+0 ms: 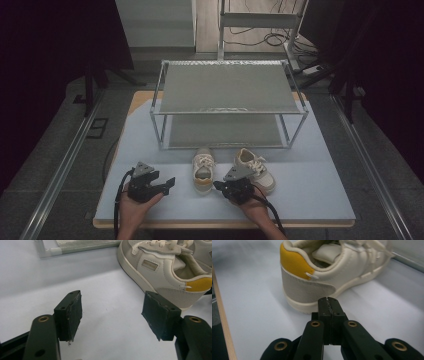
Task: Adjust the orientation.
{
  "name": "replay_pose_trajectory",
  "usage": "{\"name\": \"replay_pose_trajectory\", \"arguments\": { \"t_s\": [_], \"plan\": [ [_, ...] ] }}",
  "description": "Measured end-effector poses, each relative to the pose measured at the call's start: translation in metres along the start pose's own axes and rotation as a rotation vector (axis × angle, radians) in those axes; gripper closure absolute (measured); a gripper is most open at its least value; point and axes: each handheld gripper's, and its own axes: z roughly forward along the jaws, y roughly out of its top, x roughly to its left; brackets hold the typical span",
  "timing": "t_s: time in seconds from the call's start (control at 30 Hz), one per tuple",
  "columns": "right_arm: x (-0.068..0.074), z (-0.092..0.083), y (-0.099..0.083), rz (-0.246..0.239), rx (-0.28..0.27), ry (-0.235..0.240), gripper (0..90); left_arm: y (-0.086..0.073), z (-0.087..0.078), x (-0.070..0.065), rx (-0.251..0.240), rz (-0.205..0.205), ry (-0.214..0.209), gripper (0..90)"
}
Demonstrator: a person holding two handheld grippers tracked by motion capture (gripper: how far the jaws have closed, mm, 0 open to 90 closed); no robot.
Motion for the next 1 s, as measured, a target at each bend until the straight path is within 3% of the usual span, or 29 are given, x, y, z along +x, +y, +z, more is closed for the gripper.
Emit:
{"name": "replay_pose_trajectory", "arguments": {
  "t_s": [0.53,0.8,1.0],
  "plan": [
    [0.022,0.030,0.014,-0.042,0.000,0.048,89.1,-0.002,-0.004,0.005,-0.004,-0.013,0.007,31.8],
    [0.014,0.011,0.008,-0.019,-0.027,0.027,89.1,-0.002,-0.002,0.006,0.002,-0.014,0.007,31.6],
    [-0.001,-0.014,-0.008,0.039,-0.048,-0.029,89.1,-0.002,-0.004,0.007,-0.005,-0.017,0.010,31.7]
  ]
}}
